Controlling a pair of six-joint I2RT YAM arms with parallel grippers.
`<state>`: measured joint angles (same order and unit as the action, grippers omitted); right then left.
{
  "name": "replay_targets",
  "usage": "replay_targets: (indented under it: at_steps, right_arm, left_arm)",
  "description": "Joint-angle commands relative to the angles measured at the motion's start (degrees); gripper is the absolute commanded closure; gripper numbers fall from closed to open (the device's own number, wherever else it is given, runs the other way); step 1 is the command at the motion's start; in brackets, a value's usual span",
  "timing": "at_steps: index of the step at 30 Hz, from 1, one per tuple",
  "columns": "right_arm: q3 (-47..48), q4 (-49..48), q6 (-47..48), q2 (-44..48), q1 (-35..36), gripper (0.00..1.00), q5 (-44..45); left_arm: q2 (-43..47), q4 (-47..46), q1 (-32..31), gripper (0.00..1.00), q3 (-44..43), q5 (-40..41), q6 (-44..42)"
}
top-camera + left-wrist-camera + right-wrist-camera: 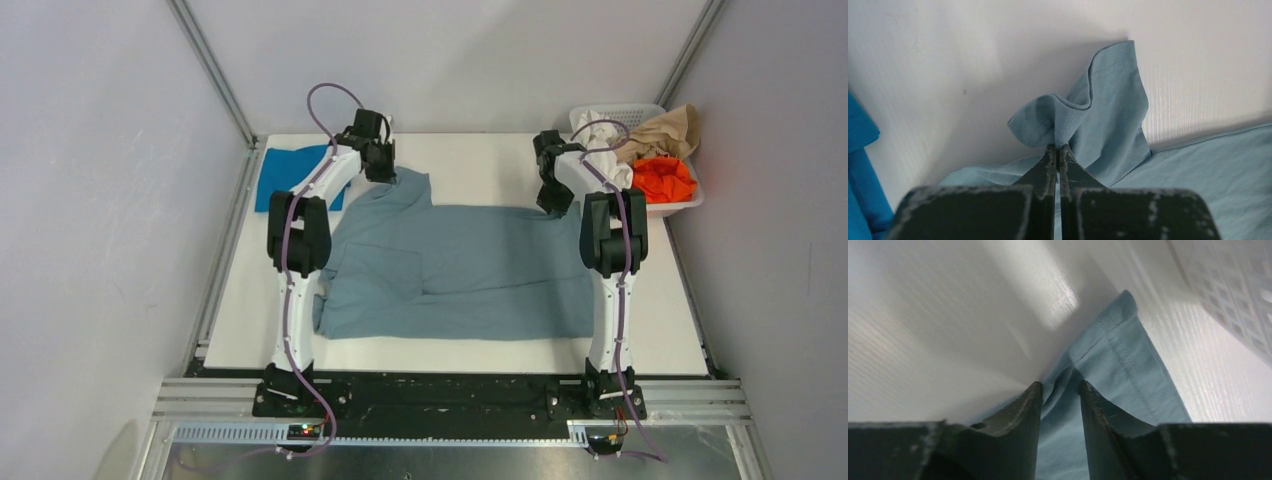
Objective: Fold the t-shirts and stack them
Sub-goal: Grab the side of the flattened tshirt furthest away from the robot with both arms, then fold the other side of the tshirt into a rectangle
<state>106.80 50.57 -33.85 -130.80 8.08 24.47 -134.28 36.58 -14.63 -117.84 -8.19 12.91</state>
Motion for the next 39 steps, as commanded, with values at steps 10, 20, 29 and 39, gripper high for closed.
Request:
replay_targets:
  at_steps: [10,20,29,39]
  right_arm:
    - [-0.63,-1.54,-0.86,0.0,-0.75,1.0,-1.71]
    - [-9.62,-8.1,0.01,9.91,2.15,1.0,-0.17]
    - [-20.51,-10.39,-0.75,19.07,6.41,1.0,1.61]
    - [-34.53,-10.19,-3.21,34.36,11.44,1.0,4.88]
  left_arm:
    - [4.99,-0.56,-0.67,1.0,1.07,-0.71,-3.35]
    - [11.97,-3.6,-1.93,1.0,9.02,0.89,-4.66]
    - [25.92,-11.32,-4.98,1.0,27.39,2.67,-4.97]
    - [45.49,-19.92,-9.04,1.0,53.75,9.07,-3.32]
